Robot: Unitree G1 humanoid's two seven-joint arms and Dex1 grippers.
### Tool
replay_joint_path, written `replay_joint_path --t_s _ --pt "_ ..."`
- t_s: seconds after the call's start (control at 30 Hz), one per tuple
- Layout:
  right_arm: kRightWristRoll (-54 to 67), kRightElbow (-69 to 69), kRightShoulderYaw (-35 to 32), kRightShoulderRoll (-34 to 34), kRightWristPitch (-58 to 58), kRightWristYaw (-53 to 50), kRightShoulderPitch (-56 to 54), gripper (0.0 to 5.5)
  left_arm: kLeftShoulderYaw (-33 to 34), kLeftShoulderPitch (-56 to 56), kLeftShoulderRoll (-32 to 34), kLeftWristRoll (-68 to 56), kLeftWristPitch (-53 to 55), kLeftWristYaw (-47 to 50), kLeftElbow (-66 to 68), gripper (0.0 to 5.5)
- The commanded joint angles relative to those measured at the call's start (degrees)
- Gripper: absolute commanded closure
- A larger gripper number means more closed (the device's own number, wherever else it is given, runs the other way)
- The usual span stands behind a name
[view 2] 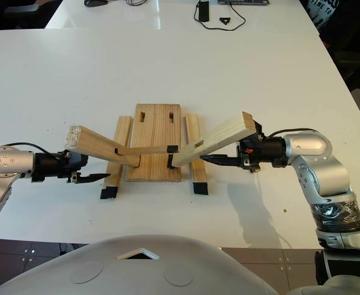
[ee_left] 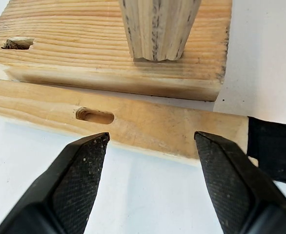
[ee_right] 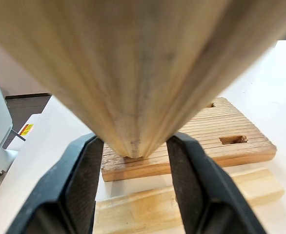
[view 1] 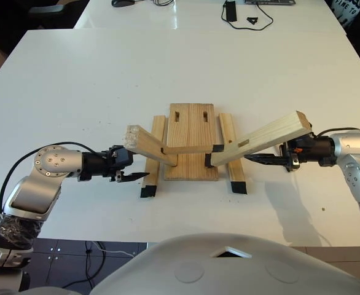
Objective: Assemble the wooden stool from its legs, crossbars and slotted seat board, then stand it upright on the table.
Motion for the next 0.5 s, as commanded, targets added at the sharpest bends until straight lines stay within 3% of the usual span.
replay_joint_path --t_s 0.03,0.5 --pt "-1.2 -1.1 -0.2 -2.3 1.5 0.8 -4.1 3.47 -0.9 0.6 -1.4 0.2 1.4 1.7 -3.8 2.27" --pt "-4.5 -1.2 4.9 -2.4 0.7 5.7 -9.0 3.47 -2.9 0.9 -3.3 1.7 3.5 4.7 -5.6 2.27"
